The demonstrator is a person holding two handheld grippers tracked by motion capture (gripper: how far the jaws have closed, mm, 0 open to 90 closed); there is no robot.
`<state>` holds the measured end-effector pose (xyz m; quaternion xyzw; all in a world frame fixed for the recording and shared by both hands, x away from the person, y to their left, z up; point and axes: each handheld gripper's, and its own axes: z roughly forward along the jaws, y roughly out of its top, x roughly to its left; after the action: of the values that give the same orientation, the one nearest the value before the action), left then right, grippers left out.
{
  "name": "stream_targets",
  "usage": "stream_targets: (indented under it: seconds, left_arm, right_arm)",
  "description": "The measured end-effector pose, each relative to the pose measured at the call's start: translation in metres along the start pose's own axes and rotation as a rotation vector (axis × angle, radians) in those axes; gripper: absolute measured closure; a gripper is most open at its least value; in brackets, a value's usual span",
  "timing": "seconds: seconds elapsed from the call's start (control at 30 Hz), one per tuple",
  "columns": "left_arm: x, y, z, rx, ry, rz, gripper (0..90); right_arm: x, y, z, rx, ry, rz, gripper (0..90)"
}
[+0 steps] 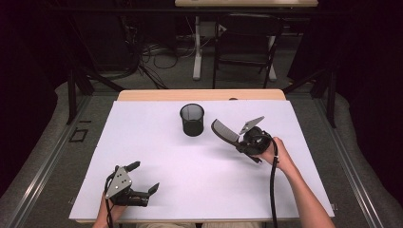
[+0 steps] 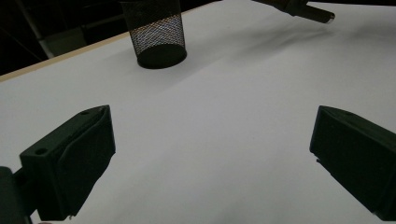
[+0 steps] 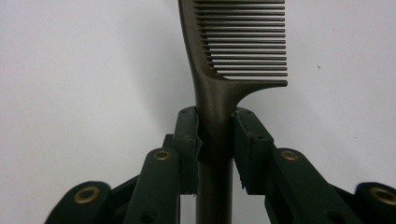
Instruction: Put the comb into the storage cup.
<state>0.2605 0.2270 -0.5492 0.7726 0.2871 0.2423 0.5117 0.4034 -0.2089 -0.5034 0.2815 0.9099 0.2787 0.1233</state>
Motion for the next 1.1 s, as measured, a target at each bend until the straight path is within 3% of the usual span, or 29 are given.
stream_targets:
  seconds: [0.27, 0.5, 1.1]
  left_arm:
    - [0.0, 0.0, 0.001, -0.003, -0.003, 0.0, 0.0]
    - [0.0, 0.001, 0.001, -0.011, -0.005, 0.0, 0.0]
    - [0.0, 0.003, 0.002, -0.022, -0.006, 0.004, 0.0]
  right_arm:
    - [0.006, -0.003, -0.005, -0.06, -0.013, 0.034, 72.5]
    - [0.012, -0.003, -0.004, -0.099, -0.031, 0.032, 72.5]
    - [0.013, -0.009, -0.006, -0.183, -0.059, 0.073, 72.5]
